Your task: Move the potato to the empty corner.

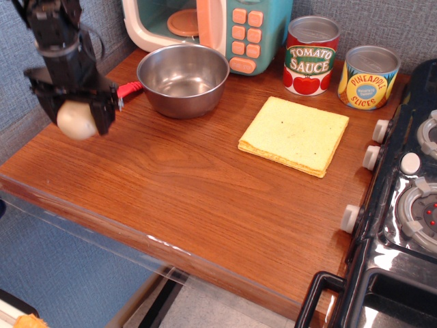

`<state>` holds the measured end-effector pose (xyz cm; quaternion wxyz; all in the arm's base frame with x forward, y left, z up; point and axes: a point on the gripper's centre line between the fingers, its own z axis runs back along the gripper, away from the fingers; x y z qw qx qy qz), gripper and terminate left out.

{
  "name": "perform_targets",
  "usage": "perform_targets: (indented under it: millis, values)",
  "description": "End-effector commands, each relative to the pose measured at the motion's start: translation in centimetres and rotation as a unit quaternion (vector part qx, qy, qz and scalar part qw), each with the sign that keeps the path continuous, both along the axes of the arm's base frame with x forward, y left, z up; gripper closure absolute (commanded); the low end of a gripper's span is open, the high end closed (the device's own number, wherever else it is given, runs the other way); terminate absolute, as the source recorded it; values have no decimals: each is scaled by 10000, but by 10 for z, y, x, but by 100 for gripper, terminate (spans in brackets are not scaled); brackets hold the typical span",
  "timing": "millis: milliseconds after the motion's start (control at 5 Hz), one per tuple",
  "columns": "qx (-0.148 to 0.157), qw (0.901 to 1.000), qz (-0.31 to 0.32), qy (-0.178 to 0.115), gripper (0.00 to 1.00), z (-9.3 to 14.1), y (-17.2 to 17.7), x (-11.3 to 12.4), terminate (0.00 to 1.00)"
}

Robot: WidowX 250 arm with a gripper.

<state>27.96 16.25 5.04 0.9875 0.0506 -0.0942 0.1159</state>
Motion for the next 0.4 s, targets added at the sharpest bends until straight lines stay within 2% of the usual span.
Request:
perform_targets:
  millis: [0,200]
  values:
    - [31,9996,274,55,100,-15,23,-33,0]
    - [43,9994,230,273,100,-19,22,-32,0]
